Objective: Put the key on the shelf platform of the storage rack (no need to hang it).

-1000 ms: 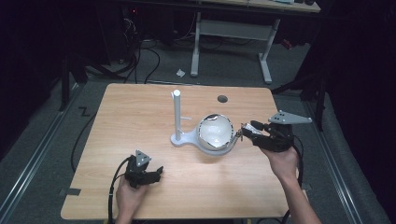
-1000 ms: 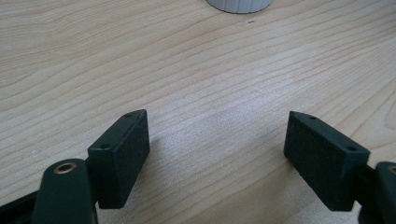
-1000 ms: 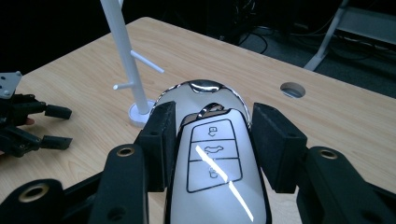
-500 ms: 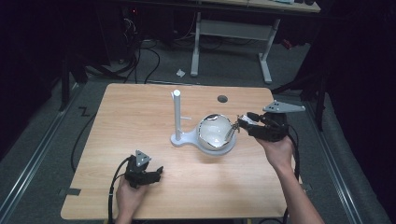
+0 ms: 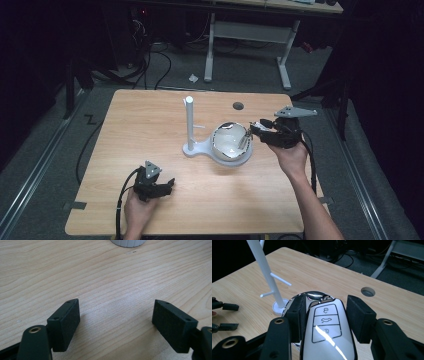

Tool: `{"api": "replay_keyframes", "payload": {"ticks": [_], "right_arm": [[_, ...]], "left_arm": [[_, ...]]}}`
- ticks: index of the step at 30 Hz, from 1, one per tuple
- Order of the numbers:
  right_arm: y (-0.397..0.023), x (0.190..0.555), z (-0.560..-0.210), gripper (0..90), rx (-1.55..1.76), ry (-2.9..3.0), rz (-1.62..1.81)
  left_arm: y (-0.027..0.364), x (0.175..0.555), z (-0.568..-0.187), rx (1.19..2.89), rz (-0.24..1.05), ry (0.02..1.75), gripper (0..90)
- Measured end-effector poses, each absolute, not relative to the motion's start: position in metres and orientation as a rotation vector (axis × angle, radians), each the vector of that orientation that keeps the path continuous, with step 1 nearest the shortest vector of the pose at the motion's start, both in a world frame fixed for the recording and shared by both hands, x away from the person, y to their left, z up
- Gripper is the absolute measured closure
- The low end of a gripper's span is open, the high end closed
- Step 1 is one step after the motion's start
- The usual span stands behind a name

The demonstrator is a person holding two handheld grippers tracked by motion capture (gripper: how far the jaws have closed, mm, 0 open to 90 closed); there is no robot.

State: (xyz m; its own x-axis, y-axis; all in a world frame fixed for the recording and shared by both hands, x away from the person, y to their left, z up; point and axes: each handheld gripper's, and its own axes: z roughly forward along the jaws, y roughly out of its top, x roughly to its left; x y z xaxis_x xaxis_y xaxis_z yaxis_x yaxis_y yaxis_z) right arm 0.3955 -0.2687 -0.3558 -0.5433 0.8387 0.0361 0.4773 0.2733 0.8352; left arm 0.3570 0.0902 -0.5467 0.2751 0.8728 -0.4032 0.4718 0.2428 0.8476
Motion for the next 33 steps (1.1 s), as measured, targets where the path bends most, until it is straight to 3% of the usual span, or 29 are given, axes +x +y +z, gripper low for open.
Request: {"api": "replay_keyframes", "payload": {"ticks": [33], "right_arm": [[-0.246,0.414,-0.386,52.0,1.196,2.200,1.129]], "left_arm": [[0.090,0.357,-0.547,1.391,0.437,1.363,22.9]]}}
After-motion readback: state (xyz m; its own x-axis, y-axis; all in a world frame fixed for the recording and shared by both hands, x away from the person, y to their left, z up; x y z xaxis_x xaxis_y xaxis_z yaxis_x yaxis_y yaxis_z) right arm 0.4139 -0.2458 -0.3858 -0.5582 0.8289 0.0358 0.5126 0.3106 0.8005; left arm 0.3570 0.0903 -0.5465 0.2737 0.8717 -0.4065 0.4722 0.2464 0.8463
